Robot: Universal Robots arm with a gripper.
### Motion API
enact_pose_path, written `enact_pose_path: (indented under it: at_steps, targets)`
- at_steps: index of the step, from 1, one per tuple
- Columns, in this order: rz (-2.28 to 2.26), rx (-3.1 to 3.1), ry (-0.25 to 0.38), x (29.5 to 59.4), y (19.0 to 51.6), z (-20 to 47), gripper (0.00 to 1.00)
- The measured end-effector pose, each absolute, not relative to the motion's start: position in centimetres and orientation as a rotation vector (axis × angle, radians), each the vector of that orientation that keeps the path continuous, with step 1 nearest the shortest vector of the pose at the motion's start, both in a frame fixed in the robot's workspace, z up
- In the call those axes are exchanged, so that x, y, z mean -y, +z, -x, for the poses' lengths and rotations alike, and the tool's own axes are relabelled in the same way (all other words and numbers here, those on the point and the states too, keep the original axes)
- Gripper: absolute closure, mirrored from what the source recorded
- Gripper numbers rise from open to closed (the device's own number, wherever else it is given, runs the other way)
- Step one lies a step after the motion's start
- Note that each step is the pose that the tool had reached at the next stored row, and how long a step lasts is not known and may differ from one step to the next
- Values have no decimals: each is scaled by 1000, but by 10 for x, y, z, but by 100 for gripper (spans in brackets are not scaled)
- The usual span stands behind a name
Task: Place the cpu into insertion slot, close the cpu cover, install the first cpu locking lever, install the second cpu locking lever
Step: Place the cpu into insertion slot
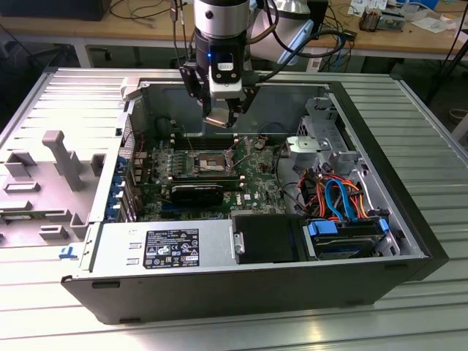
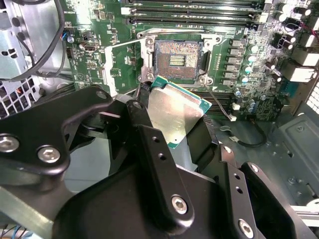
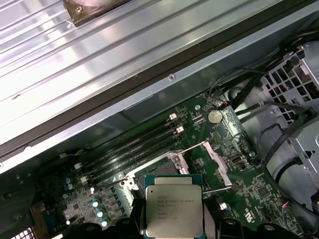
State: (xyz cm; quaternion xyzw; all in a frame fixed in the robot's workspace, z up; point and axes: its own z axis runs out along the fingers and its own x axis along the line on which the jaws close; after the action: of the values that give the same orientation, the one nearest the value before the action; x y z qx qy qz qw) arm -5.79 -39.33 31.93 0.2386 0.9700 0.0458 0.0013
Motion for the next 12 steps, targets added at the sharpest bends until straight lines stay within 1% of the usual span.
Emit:
enact_pose_path:
  at_steps: [12]
  targets:
    - [-795, -3032, 144, 393, 319, 58, 45]
